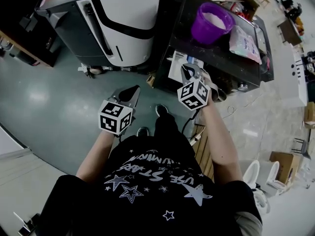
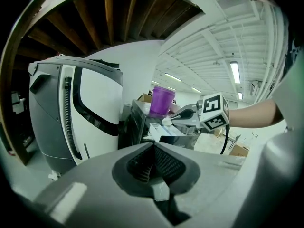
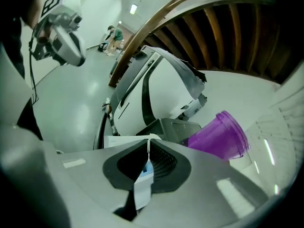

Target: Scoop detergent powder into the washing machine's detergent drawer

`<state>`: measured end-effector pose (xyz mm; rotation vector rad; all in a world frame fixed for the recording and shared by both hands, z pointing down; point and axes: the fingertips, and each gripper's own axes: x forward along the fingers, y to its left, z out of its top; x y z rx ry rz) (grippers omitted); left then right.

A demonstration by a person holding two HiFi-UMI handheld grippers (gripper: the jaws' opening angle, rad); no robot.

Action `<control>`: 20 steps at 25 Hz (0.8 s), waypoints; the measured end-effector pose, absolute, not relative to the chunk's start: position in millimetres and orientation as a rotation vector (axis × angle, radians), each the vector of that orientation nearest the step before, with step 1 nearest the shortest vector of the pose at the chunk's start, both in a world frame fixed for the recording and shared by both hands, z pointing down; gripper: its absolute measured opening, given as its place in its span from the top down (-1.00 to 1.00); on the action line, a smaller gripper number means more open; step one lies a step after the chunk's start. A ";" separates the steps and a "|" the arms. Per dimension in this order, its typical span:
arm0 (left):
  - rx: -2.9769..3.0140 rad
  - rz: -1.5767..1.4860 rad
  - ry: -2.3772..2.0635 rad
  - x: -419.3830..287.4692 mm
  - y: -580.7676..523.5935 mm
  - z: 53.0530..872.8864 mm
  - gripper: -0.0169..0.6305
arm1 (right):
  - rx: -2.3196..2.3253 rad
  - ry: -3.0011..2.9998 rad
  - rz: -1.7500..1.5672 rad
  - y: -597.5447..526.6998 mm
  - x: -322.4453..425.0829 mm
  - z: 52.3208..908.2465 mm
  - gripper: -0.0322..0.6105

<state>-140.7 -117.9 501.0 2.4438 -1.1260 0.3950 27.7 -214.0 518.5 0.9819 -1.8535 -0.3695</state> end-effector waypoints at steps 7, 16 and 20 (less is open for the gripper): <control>2.426 0.392 -1.124 -156.8 -101.7 505.4 0.95 | 1.385 -2.144 0.131 -208.4 44.1 473.3 0.79; 2.437 0.399 -1.097 -144.8 -94.7 507.3 0.95 | 1.658 -2.439 0.877 -183.4 60.1 440.1 0.79; 2.446 0.413 -1.093 -128.2 -88.6 505.1 0.94 | 1.697 -2.513 1.165 -161.3 71.5 437.0 0.79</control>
